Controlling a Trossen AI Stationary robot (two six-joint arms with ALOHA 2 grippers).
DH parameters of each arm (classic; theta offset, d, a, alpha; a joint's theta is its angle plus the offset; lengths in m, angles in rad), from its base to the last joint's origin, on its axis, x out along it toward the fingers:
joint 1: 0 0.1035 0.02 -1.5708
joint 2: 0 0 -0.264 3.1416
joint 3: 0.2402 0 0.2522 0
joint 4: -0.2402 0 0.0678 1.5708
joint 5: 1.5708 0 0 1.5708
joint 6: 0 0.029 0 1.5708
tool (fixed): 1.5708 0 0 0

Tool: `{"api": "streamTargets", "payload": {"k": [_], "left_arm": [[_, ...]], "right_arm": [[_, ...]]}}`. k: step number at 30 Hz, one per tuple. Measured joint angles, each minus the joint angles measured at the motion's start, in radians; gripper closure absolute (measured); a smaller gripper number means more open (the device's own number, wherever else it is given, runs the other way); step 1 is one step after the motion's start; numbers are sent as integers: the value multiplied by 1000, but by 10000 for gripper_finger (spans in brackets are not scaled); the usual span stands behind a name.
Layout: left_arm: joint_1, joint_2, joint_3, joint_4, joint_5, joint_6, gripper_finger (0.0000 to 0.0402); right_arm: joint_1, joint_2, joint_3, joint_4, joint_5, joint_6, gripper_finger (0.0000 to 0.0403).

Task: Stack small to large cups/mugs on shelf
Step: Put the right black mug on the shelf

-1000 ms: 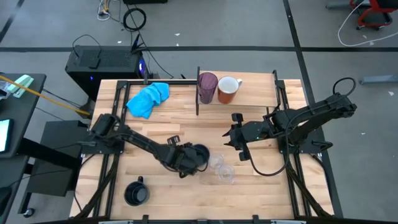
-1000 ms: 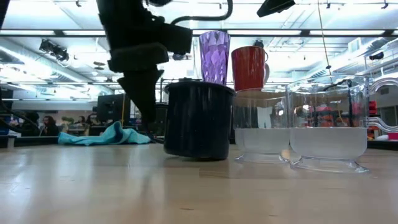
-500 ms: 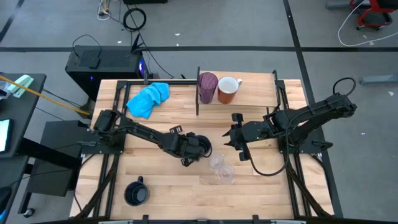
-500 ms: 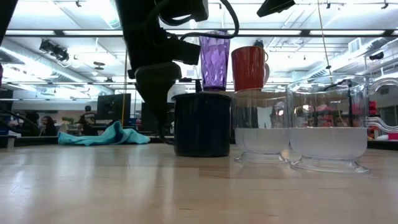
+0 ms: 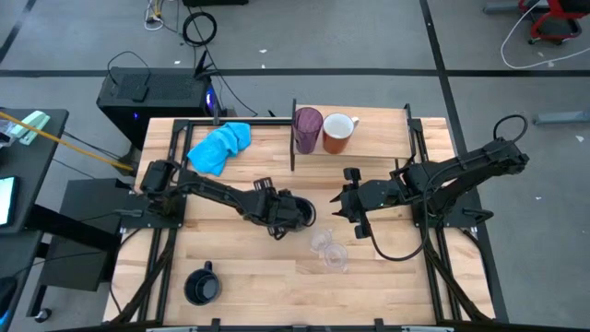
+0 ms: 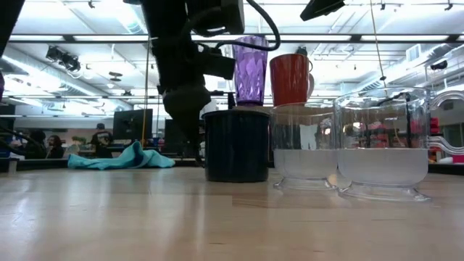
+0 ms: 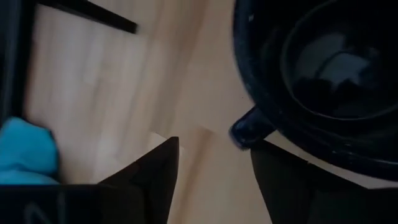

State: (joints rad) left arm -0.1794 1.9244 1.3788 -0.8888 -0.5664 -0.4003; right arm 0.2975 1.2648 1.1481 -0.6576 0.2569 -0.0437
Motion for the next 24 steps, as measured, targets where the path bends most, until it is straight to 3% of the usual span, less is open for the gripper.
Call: {"api": "streamTargets", "payload": {"k": [6,16,24], "left_arm": [[44,0,0,25,-94,47,206],[88,0,0,171,-95,104,213],[80,-28,0,113,-91,125,224]], "right_arm": [[0,0,0,0,0,0,245],[0,0,0,0,0,0,245],[0,0,0,-10,0,2,245]]}}
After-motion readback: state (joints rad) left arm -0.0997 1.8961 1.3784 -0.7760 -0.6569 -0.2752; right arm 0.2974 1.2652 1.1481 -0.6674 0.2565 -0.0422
